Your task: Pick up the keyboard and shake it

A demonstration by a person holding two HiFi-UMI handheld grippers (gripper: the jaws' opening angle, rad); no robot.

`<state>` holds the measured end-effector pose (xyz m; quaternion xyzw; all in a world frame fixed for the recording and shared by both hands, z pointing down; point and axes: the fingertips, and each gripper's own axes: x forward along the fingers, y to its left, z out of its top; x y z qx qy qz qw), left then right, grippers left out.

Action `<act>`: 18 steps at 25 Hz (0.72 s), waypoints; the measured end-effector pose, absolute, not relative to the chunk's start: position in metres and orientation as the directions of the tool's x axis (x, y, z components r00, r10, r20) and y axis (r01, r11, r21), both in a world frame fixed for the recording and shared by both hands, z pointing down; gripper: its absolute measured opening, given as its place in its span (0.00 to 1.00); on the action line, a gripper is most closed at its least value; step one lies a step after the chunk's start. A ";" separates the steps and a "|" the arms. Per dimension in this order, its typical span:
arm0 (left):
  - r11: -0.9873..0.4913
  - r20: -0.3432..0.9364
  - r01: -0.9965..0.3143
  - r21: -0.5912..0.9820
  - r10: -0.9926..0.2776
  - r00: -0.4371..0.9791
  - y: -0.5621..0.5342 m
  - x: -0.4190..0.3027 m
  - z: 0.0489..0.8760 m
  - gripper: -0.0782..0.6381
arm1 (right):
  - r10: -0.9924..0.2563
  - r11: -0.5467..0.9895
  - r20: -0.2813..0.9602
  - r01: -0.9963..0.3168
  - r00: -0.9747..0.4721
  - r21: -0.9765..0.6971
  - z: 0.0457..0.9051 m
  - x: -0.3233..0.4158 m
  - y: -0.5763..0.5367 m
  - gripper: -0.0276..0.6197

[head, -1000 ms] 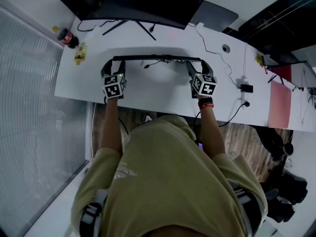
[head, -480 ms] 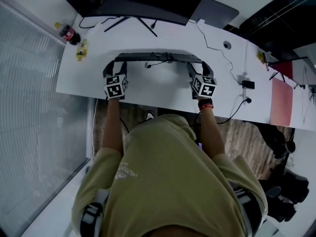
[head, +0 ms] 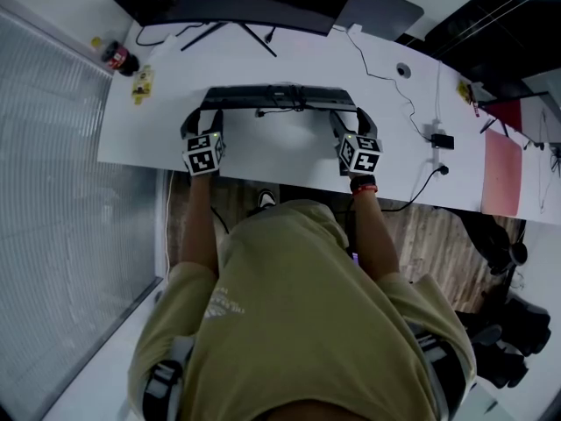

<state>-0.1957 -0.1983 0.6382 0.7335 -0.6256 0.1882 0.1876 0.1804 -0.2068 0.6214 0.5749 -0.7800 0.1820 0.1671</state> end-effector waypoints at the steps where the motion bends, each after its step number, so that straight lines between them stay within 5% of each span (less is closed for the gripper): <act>1: -0.149 0.514 -0.988 0.040 -0.845 0.148 -0.197 -0.195 0.640 0.46 | -0.832 0.276 0.475 -0.957 -0.286 -0.092 0.623 0.181 -0.206 0.56; 18: -0.173 0.601 -0.983 0.055 -0.781 0.171 -0.196 -0.198 0.684 0.45 | -0.780 0.259 0.573 -0.963 -0.254 -0.074 0.662 0.180 -0.200 0.56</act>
